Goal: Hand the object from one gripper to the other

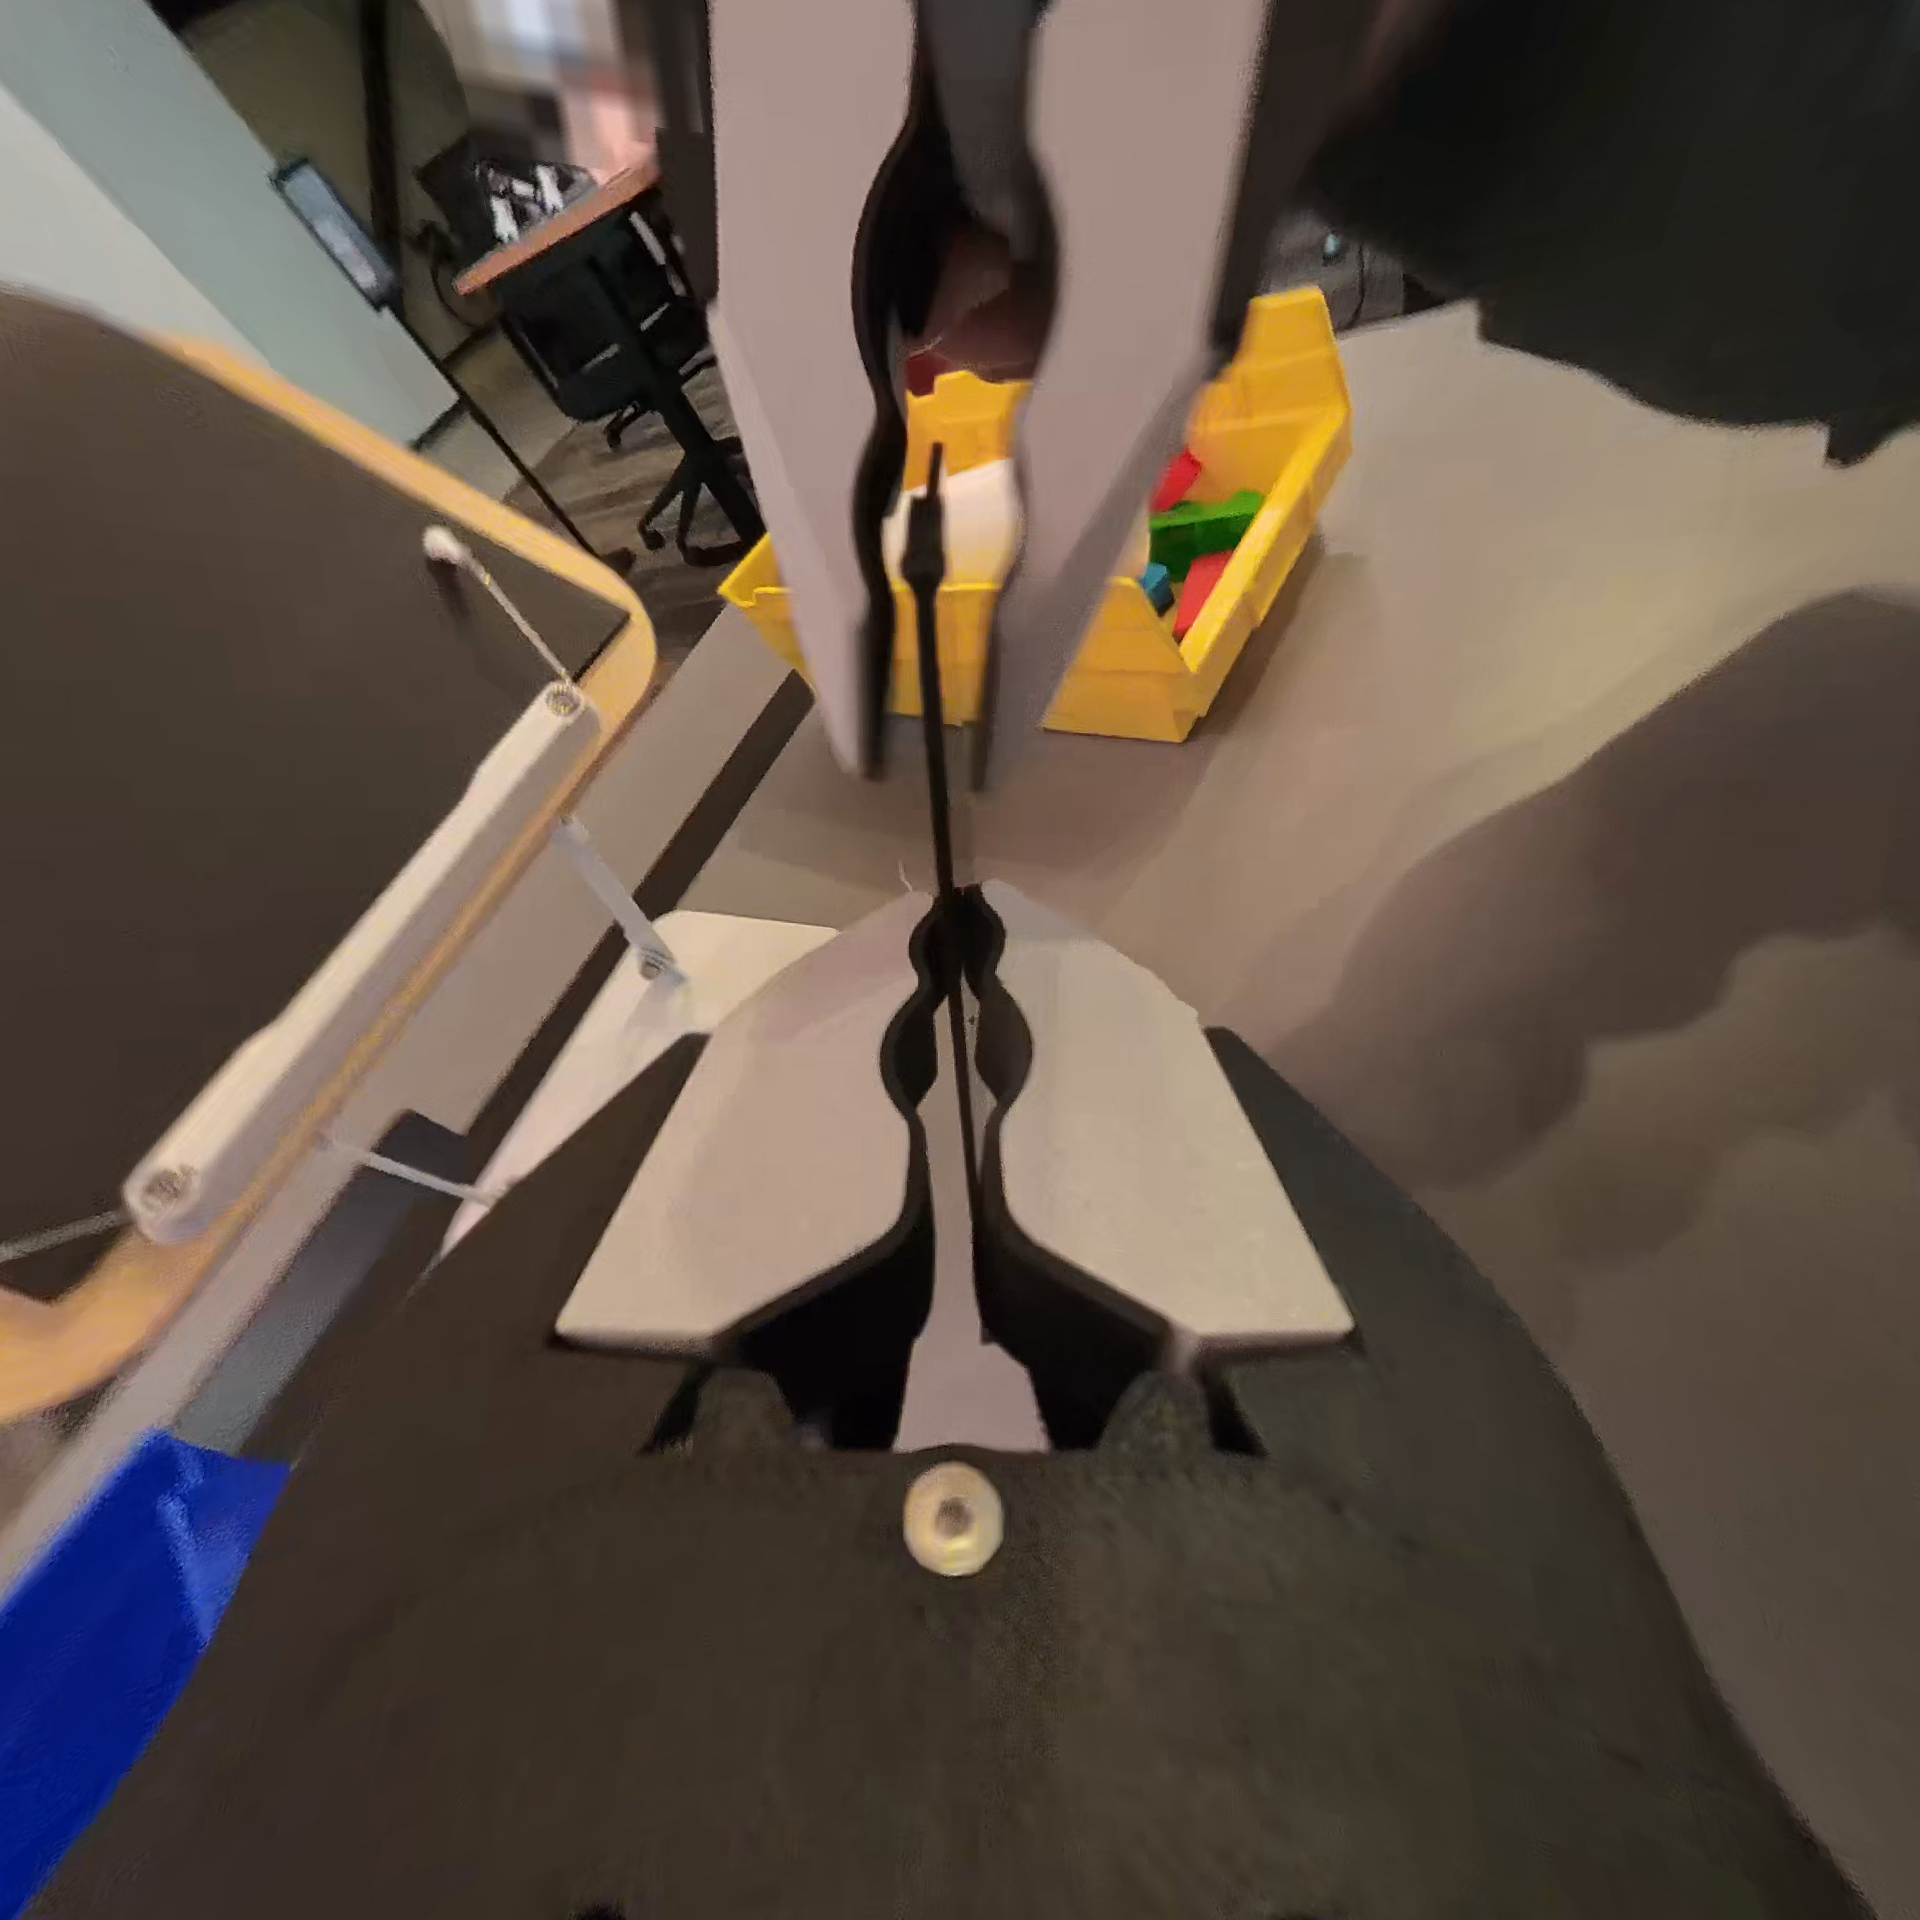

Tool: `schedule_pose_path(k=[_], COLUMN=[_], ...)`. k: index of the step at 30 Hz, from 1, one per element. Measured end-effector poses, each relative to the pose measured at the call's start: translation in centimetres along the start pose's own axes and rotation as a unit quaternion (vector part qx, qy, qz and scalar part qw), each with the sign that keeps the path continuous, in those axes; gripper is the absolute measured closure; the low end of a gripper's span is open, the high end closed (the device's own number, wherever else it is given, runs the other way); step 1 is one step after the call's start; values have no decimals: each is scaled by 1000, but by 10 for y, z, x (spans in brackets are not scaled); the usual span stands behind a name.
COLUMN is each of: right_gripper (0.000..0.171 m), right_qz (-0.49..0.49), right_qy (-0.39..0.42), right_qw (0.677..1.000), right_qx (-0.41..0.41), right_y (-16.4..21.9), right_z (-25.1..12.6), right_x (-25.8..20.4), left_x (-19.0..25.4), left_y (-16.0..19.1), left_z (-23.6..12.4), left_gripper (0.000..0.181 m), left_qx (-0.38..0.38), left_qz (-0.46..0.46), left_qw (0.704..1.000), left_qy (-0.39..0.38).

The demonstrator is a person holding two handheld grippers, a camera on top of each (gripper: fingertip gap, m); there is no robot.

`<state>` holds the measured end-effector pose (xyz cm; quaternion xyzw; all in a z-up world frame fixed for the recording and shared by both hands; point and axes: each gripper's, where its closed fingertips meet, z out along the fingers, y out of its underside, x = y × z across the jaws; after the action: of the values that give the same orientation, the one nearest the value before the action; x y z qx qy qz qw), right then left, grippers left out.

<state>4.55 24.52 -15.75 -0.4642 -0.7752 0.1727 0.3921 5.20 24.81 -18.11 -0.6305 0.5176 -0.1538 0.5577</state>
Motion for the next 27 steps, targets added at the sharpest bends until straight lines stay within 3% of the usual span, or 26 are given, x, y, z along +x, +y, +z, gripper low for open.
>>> schedule_pose_path(k=[2, 5, 10, 15, 21, 23, 27], right_gripper=[115, 91, 101, 102, 134, 154, 161], right_qz=[-29, -114, -262, -318, -327, -330, -329], right_qy=[85, 203, 291, 335, 392, 388, 387], right_qw=[996, 972, 920, 885, 860, 861, 861], right_qx=[15, -3, -26, -54, -13, -18, -8], right_y=[-7, -7, 2, 27, 12, 12, 7], right_z=[-7, -15, 0, 29, 35, 39, 35], right_x=[17, 23, -15, -37, -42, -43, -43], left_x=[-14, -32, -57, -69, -71, -75, -80], left_y=[-1, -8, -13, -14, -14, -14, -11], left_z=[-4, -13, -25, -27, -24, -26, -28], left_gripper=[180, 180, 180, 180, 181, 181, 181], left_qx=[25, 92, 170, 199, 217, 235, 241], left_qz=[-82, -237, -414, -500, -557, -573, -586], left_qw=[996, 967, 890, 837, 795, 779, 768], left_qy=[-3, 30, 82, 99, 102, 97, 89])
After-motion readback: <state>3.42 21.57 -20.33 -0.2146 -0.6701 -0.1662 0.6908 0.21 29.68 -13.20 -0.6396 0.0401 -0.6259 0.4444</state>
